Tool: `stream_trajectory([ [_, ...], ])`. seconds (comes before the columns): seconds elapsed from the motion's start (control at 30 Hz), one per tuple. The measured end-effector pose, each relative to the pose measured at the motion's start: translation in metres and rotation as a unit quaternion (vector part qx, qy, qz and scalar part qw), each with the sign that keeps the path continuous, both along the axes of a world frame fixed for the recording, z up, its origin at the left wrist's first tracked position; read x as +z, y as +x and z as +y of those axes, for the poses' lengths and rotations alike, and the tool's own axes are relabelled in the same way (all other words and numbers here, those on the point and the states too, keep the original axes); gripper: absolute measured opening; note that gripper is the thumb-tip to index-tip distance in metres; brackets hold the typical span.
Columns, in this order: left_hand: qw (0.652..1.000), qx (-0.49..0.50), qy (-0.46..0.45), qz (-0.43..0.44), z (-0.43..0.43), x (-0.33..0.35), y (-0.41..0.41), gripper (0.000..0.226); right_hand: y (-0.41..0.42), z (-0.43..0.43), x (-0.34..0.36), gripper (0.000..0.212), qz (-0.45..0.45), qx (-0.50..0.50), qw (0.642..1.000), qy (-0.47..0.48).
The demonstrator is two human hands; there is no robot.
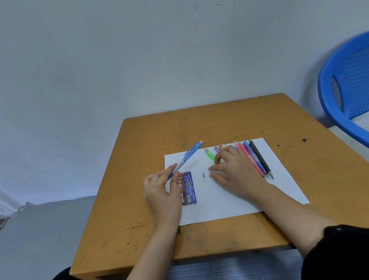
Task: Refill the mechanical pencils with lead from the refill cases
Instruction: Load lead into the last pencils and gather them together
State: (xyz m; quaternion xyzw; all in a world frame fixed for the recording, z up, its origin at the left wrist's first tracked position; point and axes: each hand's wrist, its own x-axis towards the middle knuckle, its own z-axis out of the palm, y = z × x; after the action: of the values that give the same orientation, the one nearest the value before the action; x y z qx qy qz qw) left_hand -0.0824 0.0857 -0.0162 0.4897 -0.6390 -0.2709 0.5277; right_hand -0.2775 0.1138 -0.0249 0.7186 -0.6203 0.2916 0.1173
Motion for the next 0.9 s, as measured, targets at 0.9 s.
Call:
stream_trajectory([
  [0.9,0.985,0.037,-0.093,-0.142,-0.007,-0.014,-0.001,0.023,-0.008,-0.004,0.010,0.009,-0.186,-0.022,0.972,-0.144],
])
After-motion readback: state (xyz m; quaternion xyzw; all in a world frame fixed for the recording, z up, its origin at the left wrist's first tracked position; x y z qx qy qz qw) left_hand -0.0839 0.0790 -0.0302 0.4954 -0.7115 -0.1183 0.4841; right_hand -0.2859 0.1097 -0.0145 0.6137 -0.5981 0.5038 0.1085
